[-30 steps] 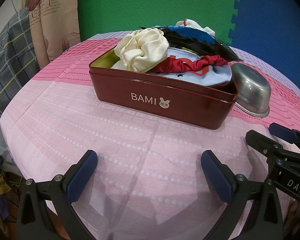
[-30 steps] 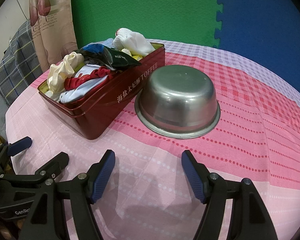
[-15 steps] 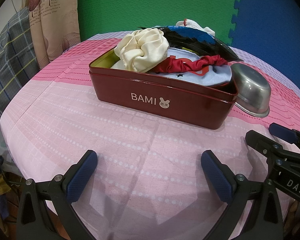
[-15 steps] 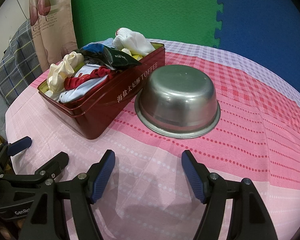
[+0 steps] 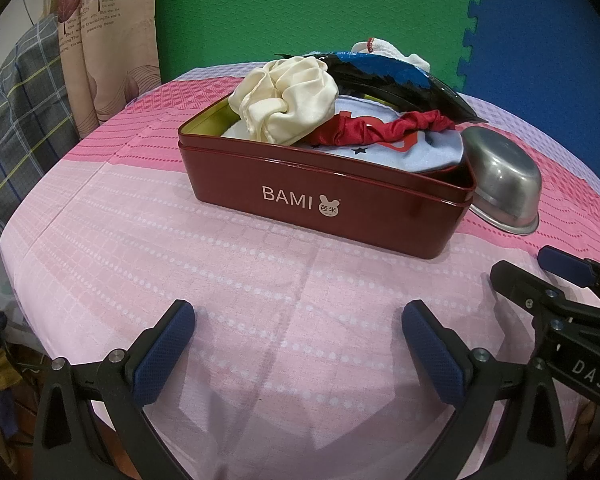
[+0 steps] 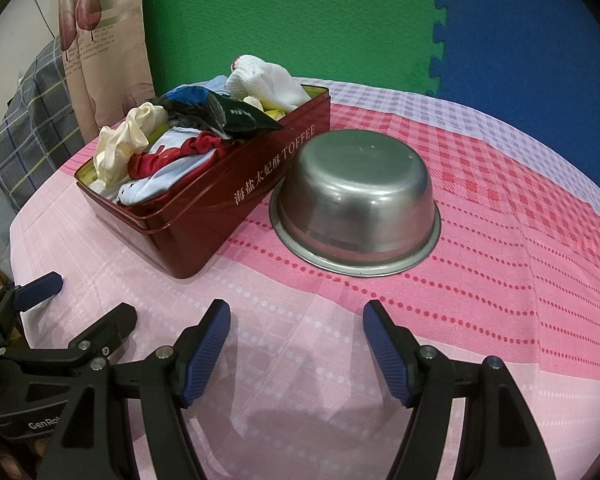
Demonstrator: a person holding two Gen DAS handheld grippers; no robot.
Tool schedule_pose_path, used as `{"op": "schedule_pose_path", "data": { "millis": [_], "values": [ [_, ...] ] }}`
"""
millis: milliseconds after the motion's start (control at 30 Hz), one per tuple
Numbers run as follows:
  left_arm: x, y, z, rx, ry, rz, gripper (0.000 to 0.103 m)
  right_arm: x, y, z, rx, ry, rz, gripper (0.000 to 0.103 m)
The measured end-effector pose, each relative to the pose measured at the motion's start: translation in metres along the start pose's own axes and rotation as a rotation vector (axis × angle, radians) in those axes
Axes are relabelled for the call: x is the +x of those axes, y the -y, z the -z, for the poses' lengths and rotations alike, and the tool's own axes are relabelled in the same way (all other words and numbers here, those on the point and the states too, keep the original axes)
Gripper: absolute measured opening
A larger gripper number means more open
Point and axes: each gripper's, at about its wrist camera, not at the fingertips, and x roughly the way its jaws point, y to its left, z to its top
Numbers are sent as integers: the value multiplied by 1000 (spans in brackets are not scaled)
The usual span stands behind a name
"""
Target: Organize soft objects
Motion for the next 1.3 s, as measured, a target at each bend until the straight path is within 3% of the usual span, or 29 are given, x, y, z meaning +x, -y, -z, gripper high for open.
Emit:
{"op": "schedule_pose_path", "data": {
  "millis": [1300],
  "values": [
    [0,0,0,0,-1,0,103,1,-1,1,-12,-5,6,71]
  ]
}}
